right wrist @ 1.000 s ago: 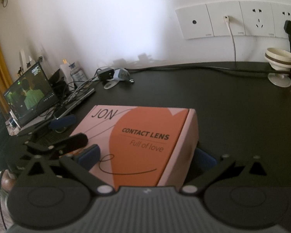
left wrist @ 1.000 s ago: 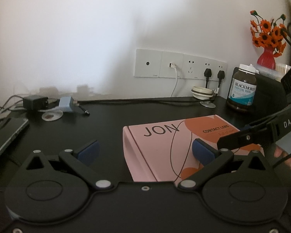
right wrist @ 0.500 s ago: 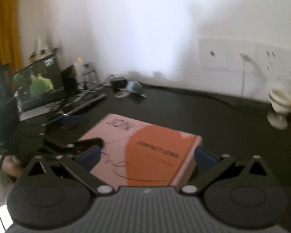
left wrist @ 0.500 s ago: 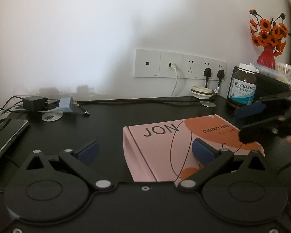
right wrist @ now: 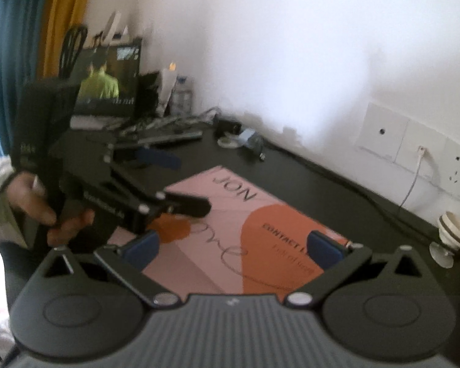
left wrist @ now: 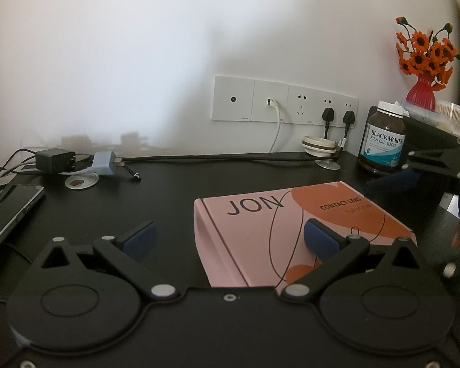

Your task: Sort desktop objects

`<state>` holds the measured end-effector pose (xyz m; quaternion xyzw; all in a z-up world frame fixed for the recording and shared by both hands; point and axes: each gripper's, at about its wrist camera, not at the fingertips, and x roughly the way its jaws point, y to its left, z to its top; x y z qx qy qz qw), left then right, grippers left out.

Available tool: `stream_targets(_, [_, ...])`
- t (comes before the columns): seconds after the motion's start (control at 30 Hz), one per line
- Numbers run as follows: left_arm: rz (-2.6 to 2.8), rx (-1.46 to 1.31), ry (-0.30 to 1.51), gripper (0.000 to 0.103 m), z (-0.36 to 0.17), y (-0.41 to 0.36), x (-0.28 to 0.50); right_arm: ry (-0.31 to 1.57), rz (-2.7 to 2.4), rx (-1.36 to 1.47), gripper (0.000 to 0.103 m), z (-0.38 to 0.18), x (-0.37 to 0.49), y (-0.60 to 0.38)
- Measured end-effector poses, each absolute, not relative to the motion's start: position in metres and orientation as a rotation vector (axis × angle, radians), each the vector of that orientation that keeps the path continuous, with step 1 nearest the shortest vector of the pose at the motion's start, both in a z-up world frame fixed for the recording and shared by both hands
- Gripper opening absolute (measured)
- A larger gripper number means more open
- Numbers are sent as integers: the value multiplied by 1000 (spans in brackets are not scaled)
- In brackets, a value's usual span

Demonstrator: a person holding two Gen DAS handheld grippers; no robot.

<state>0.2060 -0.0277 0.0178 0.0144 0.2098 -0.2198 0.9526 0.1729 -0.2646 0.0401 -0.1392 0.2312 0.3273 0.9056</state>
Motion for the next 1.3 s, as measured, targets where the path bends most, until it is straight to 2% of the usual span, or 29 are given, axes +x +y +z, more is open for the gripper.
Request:
stream_targets(0.17, [-447, 31, 427, 103, 19, -28, 206, 498, 659, -374, 102, 30, 172, -253])
stream_targets(1.3, [-421, 45, 401, 103, 17, -29, 208, 472, 547, -334, 102, 31, 178, -262])
